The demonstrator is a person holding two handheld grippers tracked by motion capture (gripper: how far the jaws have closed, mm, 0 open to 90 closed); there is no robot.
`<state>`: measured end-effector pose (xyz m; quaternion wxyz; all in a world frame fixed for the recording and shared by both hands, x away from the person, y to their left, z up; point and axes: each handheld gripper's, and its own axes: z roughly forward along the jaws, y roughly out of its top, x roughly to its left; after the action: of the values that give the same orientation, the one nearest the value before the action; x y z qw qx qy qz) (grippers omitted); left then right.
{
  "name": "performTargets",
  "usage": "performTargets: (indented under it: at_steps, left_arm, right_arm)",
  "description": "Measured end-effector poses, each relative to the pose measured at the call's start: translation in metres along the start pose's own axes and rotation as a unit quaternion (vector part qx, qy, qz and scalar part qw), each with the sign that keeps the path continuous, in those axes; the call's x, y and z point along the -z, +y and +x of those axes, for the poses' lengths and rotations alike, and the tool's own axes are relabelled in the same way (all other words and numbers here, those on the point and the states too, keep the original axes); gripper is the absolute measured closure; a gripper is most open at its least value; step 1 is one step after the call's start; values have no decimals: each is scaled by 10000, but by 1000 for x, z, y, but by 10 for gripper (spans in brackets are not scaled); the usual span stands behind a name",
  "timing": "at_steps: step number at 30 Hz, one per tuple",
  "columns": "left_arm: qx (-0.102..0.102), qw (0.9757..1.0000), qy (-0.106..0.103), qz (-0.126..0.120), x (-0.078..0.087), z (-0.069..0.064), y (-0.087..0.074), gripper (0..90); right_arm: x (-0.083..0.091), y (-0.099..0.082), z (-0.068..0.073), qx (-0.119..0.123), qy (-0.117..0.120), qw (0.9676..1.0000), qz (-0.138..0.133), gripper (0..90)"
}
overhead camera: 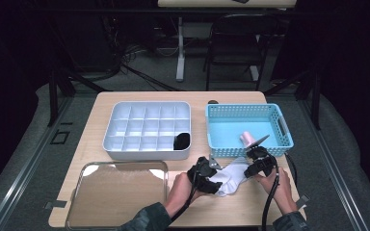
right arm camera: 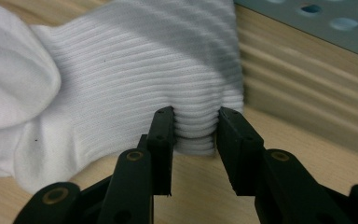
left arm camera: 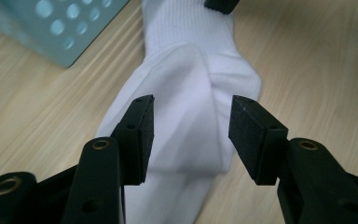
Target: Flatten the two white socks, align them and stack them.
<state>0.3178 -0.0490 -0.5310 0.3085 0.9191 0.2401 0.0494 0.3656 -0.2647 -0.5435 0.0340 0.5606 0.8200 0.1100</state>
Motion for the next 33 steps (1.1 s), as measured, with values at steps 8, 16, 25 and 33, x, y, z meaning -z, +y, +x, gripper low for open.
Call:
performTargets:
  at_steps: [8,16,25,33]
  left_arm:
    - [-300,9981,171,511,-33,-6,22,562]
    - [-270,9981,155,533,-42,-1,15,746]
    - [-117,9998,-79,-107,-23,3,3,862]
    - [-91,9979,112,-626,4,1,-10,862]
  right_arm:
    - [0,0,1,-11,25,10000,10,667]
    - [0,0,1,5,-12,10000,9,667]
    - [0,0,0,16,31,10000,25,668]
    - [0,0,0,51,-19,10000,34,667]
